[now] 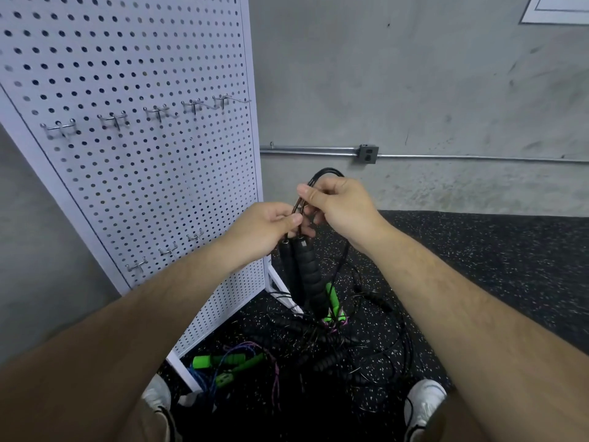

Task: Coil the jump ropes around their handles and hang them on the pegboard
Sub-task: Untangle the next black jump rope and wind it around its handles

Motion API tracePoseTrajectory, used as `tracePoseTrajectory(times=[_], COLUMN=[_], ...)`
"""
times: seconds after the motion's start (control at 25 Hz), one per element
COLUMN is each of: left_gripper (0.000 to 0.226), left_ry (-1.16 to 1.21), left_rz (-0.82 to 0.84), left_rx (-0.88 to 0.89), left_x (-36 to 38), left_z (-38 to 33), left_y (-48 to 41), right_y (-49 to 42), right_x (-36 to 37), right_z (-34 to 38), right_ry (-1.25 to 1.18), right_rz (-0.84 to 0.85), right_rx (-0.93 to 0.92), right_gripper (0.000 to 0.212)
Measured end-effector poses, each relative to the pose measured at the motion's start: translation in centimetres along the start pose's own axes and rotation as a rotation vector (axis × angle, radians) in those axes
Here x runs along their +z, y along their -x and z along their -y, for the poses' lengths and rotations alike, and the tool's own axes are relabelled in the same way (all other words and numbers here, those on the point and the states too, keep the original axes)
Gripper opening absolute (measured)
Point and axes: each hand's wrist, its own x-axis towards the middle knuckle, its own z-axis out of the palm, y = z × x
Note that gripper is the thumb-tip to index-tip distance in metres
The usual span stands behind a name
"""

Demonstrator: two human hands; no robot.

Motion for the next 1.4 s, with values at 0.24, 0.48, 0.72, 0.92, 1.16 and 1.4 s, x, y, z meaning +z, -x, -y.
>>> tracePoseTrajectory(times=[0.24,0.48,0.72,0.92,1.16,1.4], left_gripper=[0.022,0.024,0.027,0.022,0.096,0.046], left_ry=[0.125,0.468,0.564,-0.831,-1.162,-1.094], left_rz=[-0.248,-0.374,-0.325,-0.341,-0.059,-0.326], left_rx=[-0.02,-0.163,-0.185,0.237,0.46,0.39], left_x=[-0.6,-1.3,-1.9,-4.5,-2.7,-4.2], left_z=[-1.1,-1.2,-1.1,-1.8,0.5,-1.1], left_y=[-1.4,-2.1,-1.4,0.7,0.2,-1.1], right_y=[3.7,6.0,4.7,3.7,3.4,2.6], right_x=[0.7,4.5,3.3,1.8,2.6,1.7], right_z=[-1.1,-2.9,-2.1,-1.6,-0.1,1.0], right_ry=[0.437,1.017,1.077,1.153,1.225,0.945], right_rz=[0.078,-0.177,-0.137,-0.043,0.008,-0.267], right_rx=[0.033,-0.192,-0.159,-0.212,-0.368,-0.258], right_gripper=[0.089,0.114,0.087,0.08,0.082,0.087])
